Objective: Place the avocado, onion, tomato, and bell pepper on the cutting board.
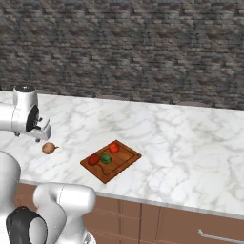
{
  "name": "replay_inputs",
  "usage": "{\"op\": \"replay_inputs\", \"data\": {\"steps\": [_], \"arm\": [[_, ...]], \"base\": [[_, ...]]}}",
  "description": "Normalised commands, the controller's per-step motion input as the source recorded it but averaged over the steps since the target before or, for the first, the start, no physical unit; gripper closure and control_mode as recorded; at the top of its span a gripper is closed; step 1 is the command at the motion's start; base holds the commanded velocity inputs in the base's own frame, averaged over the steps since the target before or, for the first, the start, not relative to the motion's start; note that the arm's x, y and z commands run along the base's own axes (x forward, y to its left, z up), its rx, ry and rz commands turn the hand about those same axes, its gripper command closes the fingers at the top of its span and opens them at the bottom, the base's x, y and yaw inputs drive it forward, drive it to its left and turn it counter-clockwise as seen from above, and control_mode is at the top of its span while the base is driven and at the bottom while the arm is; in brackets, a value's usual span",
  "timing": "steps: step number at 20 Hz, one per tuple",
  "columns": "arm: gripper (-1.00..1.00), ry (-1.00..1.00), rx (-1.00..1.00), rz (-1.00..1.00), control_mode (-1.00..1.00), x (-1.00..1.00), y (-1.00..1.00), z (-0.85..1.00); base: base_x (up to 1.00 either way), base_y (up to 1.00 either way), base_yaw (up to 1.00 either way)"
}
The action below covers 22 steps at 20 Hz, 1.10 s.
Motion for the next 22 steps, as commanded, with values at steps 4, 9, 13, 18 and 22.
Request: {"op": "replay_inputs", "data": {"steps": [4, 9, 13, 18, 22], "arm": [[-1.0, 0.0, -0.09, 0.34, -1.0, 0.16, 0.0, 0.0], [-1.0, 0.0, -0.21, 0.06, -1.0, 0.29, 0.23, 0.0], [-1.0, 0.0, -0.21, 0.0, -1.0, 0.38, 0.1, -0.03], [-1.0, 0.0, -0.12, 0.0, -1.0, 0.24, 0.0, -0.15], [-1.0, 0.0, -0.02, 0.0, -1.0, 0.19, 0.0, -0.32]], "base": [[0.0, 0.0, 0.0], [0.0, 0.0, 0.0], [0.0, 0.0, 0.0], [0.0, 0.0, 0.0], [0.0, 0.0, 0.0]]}}
